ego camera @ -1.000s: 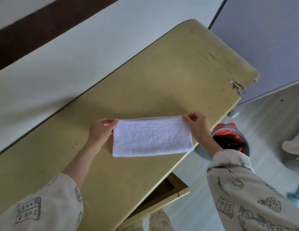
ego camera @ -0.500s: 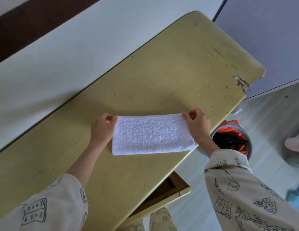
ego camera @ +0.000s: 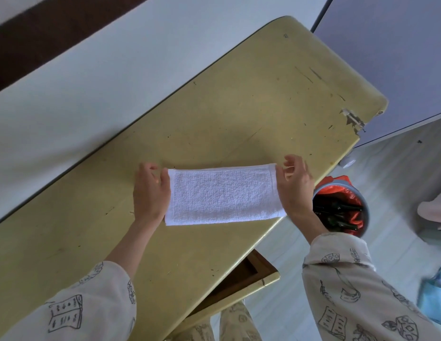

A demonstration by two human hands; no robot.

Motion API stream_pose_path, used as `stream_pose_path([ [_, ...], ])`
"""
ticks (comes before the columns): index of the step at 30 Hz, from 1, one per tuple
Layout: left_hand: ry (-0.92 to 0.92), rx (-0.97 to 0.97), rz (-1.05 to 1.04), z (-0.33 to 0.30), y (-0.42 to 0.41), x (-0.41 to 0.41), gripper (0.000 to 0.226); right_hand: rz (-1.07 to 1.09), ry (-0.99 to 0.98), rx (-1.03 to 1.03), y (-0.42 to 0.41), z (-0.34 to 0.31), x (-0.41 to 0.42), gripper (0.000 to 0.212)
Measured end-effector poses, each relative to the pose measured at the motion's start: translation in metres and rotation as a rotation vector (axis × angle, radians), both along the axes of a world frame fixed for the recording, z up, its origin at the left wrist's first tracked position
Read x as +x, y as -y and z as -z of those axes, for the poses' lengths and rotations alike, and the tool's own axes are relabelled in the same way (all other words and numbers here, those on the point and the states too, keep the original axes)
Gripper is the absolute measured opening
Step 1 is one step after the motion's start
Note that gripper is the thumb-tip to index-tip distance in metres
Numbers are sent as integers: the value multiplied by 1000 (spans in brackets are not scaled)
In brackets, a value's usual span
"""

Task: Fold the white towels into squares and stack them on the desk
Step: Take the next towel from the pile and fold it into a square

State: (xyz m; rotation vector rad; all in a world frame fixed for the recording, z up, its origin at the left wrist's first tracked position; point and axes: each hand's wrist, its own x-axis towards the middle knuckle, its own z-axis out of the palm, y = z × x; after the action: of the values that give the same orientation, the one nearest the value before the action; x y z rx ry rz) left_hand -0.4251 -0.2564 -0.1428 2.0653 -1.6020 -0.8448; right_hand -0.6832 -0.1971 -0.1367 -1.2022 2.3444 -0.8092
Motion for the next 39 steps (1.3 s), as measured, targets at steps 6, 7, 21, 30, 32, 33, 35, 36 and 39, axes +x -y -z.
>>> stream_pose_path([
  [6,344,-287,476,13,-26,-26,23,-425,-359,-142,-10,19,31,26],
  [7,332,-308,513,15,-22,-34,23,-442,-386,-127,-4,20,34,27],
  [21,176,-226,627,25,15,-67,2,-577,-307,62,37,19,44,4],
  [30,124,-254,621,25,17,-70,22,-556,-261,178,49,18,43,14],
  [32,129,-243,614,25,18,-71,13,-551,-246,192,50,18,43,15],
  [33,133,-239,612,26,18,-72,10,-551,-246,197,51,18,43,15],
  [35,134,-219,596,27,19,-74,8,-545,-255,194,52,19,43,16],
  [36,133,-211,584,29,19,-74,9,-543,-265,193,52,21,43,17],
  [39,158,-224,564,32,17,-75,13,-518,-289,177,51,24,46,15],
])
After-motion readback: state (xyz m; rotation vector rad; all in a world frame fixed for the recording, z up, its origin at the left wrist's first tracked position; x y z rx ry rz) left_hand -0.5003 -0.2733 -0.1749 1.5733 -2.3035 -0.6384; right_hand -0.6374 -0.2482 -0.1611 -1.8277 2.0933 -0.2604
